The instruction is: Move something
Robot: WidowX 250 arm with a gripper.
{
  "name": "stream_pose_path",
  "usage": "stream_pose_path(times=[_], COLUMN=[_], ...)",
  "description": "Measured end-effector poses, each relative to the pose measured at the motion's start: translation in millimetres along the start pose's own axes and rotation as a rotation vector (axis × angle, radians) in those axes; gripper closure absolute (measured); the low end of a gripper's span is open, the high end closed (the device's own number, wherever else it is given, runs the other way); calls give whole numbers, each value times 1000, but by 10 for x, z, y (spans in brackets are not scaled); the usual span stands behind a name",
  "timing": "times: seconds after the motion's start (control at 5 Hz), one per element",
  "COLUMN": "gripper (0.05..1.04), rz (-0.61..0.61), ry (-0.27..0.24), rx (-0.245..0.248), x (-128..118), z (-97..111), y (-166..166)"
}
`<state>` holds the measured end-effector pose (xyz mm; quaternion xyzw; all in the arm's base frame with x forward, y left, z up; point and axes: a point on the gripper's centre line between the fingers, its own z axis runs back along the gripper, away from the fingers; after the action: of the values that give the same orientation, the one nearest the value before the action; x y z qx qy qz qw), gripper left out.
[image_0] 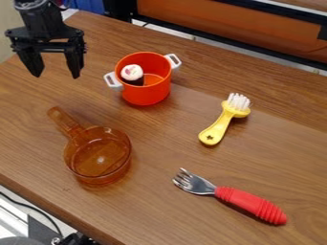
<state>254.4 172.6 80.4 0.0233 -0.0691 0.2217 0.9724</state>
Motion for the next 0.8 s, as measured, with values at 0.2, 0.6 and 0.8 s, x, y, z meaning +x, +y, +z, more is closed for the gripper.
stream_pose_path(times=[0.2, 0.6, 0.8], gripper=[84, 84, 84], rz=[-9, -198, -265], ry=[27, -10, 2], rx=[-7, -79, -131], x=[-53, -103, -197], z=[-76, 123, 176], y=[-16, -555, -976])
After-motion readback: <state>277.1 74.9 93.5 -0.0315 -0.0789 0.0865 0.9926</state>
